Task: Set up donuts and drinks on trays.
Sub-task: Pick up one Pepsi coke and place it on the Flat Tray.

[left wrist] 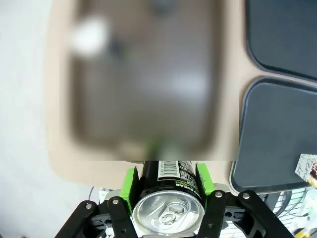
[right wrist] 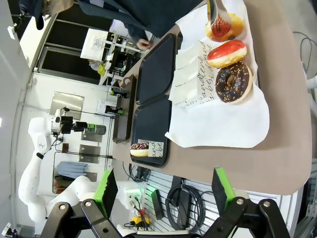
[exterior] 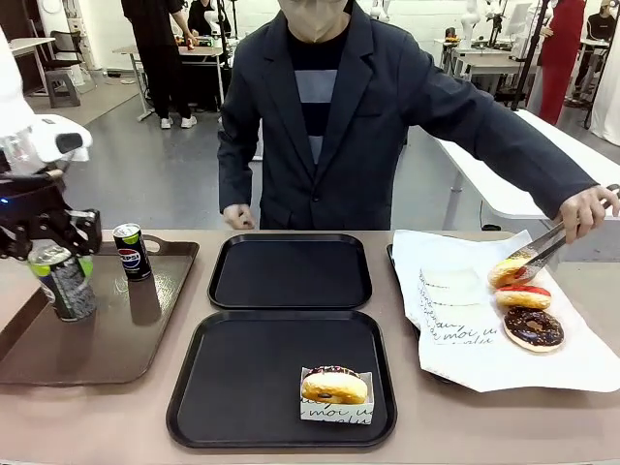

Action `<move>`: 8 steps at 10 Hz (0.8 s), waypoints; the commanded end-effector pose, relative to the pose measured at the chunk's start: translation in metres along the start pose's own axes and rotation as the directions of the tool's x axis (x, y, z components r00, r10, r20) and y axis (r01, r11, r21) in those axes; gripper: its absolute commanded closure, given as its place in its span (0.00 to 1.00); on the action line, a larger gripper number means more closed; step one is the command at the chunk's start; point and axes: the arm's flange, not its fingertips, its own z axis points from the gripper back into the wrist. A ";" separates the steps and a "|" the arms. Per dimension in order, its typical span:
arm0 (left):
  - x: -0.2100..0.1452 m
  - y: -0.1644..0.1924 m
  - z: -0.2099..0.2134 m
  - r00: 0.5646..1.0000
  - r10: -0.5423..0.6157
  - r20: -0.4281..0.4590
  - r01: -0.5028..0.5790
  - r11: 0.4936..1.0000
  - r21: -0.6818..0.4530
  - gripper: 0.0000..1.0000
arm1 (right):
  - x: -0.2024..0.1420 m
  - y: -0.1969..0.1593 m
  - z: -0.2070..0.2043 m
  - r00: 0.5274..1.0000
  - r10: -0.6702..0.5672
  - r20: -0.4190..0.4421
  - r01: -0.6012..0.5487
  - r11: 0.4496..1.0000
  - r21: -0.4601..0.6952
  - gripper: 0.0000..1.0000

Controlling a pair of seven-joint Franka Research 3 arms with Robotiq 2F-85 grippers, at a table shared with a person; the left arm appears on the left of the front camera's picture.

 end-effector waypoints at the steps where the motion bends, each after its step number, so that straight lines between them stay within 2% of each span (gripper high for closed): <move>1: -0.022 -0.060 -0.015 0.994 -0.099 0.050 0.100 0.995 -0.003 0.42 | 0.004 0.001 0.001 1.000 0.015 0.019 -0.016 1.000 0.027 0.00; 4: -0.048 -0.134 -0.032 0.969 -0.247 0.027 0.247 0.969 0.001 0.42 | 0.004 0.001 0.001 1.000 0.015 0.019 -0.016 1.000 0.027 0.00; 8: -0.045 -0.205 -0.066 0.923 -0.384 0.004 0.384 0.923 -0.026 0.42 | 0.004 0.001 0.001 1.000 0.015 0.019 -0.016 1.000 0.027 0.00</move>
